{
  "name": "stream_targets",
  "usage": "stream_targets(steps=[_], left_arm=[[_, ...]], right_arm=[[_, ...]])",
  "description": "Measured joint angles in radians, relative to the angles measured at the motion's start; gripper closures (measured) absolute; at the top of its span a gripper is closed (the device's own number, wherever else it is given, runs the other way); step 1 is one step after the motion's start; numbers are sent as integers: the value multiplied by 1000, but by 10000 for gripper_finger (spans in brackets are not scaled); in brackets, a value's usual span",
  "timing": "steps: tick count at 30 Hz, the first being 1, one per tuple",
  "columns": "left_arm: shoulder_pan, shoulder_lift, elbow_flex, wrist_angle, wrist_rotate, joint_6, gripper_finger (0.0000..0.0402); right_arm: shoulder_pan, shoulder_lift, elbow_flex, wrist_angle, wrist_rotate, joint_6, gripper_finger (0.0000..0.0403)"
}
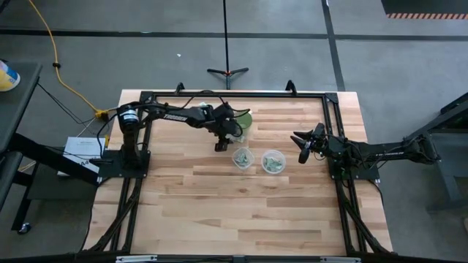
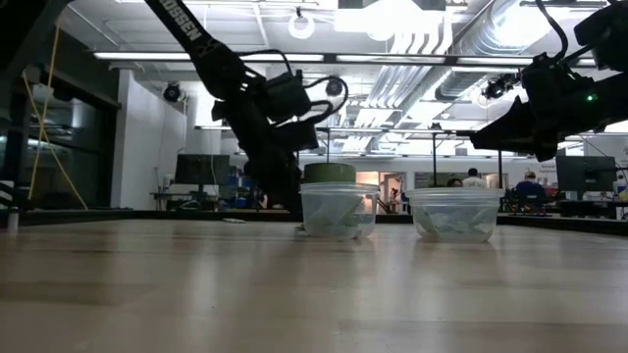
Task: Pick and place items into bin
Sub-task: Put the stevia packet into the left transparent bin
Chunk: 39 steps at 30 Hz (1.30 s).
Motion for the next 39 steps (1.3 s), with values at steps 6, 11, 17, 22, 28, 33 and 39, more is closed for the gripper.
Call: stream_targets(steps=[6,11,17,22,28,33,39], left_arm=[[0,19,-2,-12,9,14,133],[0,29,-1,7,14,37,144],[1,75,28,7,34,31,162],[0,117,93,-47,38,17,178],[0,121,133,-116,31,15,219],[-4,124,165,-187,22,88,279],[-10,127,206,-239,-53,98,377]], right_arm=[[0,0,0,0,0,-2,297],[0,0,0,1,4,-4,297],[0,0,0,6,3,-3,297],[0,0,0,9,-4,1,297],[0,0,0,12,-13,3,297],[0,0,0,12,-14,3,297],[0,0,0,12,-34,3,297]])
